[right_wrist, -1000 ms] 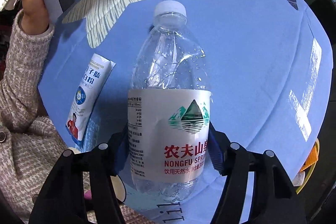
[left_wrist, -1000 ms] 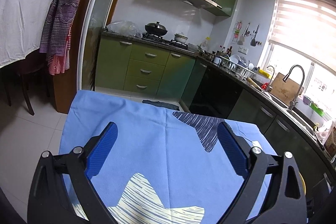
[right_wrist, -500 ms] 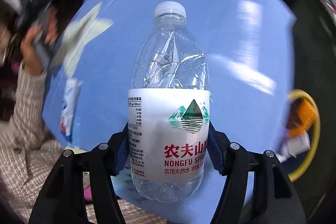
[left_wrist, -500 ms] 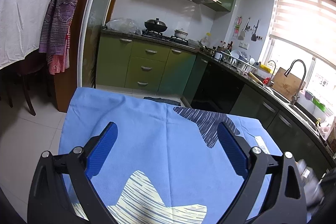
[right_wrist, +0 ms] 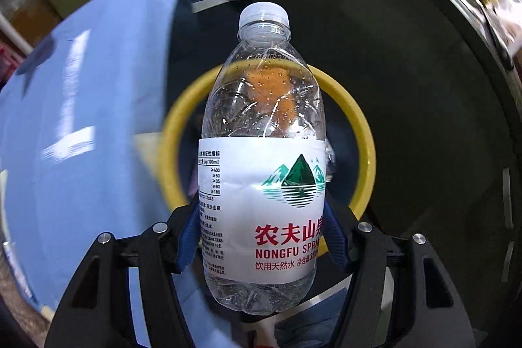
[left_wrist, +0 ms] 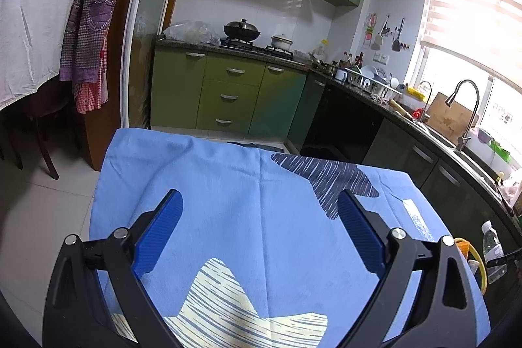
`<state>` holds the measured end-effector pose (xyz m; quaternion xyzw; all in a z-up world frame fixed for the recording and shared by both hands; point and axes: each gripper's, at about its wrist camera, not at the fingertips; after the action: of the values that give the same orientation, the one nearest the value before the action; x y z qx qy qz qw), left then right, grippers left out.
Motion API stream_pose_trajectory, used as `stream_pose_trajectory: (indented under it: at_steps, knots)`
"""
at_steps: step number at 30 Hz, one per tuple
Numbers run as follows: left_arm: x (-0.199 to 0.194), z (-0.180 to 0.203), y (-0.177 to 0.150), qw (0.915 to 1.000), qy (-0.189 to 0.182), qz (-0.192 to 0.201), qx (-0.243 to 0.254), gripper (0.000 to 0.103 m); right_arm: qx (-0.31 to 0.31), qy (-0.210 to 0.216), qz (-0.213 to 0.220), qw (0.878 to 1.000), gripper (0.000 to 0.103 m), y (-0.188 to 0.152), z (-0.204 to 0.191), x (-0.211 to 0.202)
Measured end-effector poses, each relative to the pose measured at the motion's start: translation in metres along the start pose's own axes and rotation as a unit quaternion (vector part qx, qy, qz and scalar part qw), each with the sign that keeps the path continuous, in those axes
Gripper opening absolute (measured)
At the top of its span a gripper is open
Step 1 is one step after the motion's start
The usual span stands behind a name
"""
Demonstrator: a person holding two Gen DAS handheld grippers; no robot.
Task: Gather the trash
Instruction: 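Carry the water bottle over the bin and open the right gripper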
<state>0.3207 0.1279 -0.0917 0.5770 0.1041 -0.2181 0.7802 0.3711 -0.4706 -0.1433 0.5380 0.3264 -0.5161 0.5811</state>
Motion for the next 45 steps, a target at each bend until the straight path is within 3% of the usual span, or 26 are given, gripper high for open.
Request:
stream_pose_trajectory:
  at_steps: [12, 19, 23, 26, 31, 37, 45]
  knots:
    - [0.005, 0.005, -0.003, 0.9999, -0.002, -0.010, 0.013, 0.091, -0.007, -0.050, 0.042, 0.998, 0.064, -0.015, -0.004, 0.034]
    - [0.007, 0.008, -0.005, 0.9997, -0.006, -0.015, 0.019, 0.091, -0.020, -0.052, 0.033, 0.998, 0.065, -0.017, -0.003, 0.054]
    - [0.008, 0.010, -0.004, 0.9996, -0.008, -0.017, 0.022, 0.091, -0.015, -0.046, 0.048, 0.998, 0.079, -0.014, 0.001, 0.042]
    - [0.010, 0.011, -0.006, 0.9994, -0.009, -0.021, 0.026, 0.091, -0.012, -0.051, 0.067, 0.996, 0.079, -0.020, 0.007, 0.020]
    - [0.014, 0.016, -0.009, 0.9988, -0.007, -0.030, 0.037, 0.091, 0.006, -0.027, 0.096, 0.995, 0.080, -0.044, 0.014, -0.021]
    - [0.018, 0.027, -0.014, 0.9972, -0.001, -0.044, 0.060, 0.091, 0.053, 0.041, 0.139, 0.988, 0.082, -0.100, 0.022, -0.068]
    - [0.025, 0.053, -0.023, 0.9926, -0.010, -0.100, 0.069, 0.091, 0.087, 0.096, 0.154, 0.979, 0.085, -0.178, 0.035, -0.083]
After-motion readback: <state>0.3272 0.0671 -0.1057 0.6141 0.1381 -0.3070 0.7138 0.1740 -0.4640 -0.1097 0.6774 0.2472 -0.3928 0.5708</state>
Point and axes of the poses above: each gripper's, at about its wrist camera, not at the fingertips, and x roughly the way its jaws point, z to its right, y to its top, and after that the axes turned 11 degrees about -y, right-handed
